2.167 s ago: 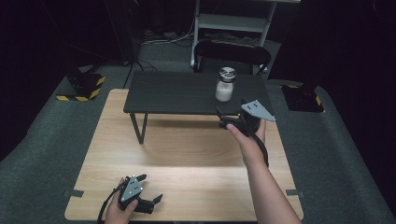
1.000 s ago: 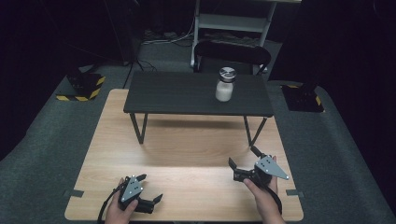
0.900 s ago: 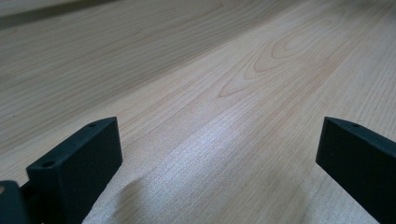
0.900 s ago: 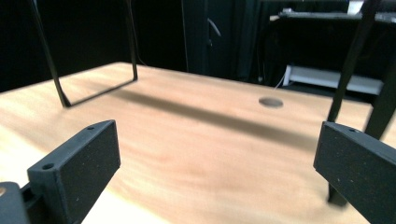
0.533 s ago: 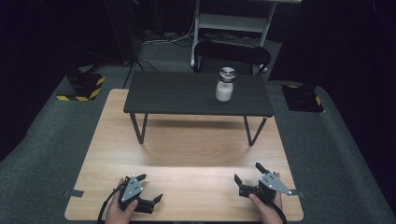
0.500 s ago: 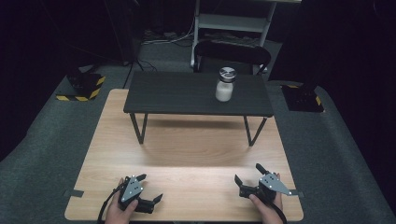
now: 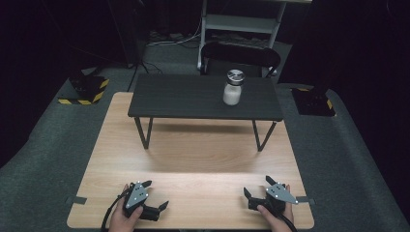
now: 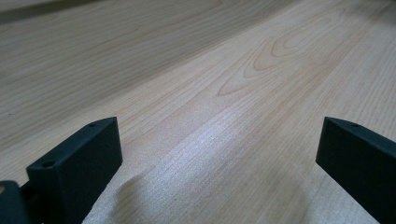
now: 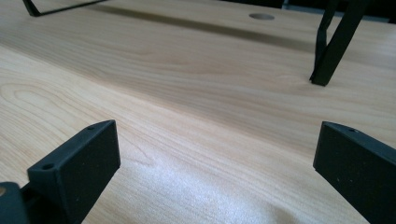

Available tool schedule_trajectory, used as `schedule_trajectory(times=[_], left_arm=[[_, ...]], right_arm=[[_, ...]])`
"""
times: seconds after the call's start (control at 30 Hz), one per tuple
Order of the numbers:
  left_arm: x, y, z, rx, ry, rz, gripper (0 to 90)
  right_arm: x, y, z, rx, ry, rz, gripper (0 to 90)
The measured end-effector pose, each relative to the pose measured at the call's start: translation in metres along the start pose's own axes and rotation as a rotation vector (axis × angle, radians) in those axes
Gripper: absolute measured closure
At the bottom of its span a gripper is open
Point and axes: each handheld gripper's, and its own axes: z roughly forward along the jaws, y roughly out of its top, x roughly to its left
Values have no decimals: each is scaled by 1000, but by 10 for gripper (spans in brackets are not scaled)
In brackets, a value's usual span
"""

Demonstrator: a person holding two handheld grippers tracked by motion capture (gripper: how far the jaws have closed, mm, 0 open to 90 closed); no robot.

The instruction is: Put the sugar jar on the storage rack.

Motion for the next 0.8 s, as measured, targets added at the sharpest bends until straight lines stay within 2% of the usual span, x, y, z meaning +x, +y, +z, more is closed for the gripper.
schedule_trajectory(times=[0.07,0.13,0.2,0.3,0.43,0.8], left_arm=[[0,1,0,3,-1,-1,5],[0,1,0,4,1,-3,5],[0,1,0,5,2,-5,5],[0,1,0,6,2,-3,5],[-1,1,0,4,7,3,5],[-3,0,0,-1,10,16,5]], right_arm=[[6,-1,0,-2,-20,-23,0],[7,1,1,8,-19,-35,0],[6,4,2,20,-20,-20,0],[3,6,3,34,-10,-1,0],[-1,10,5,57,26,-23,0],[0,10,5,58,33,-34,0]])
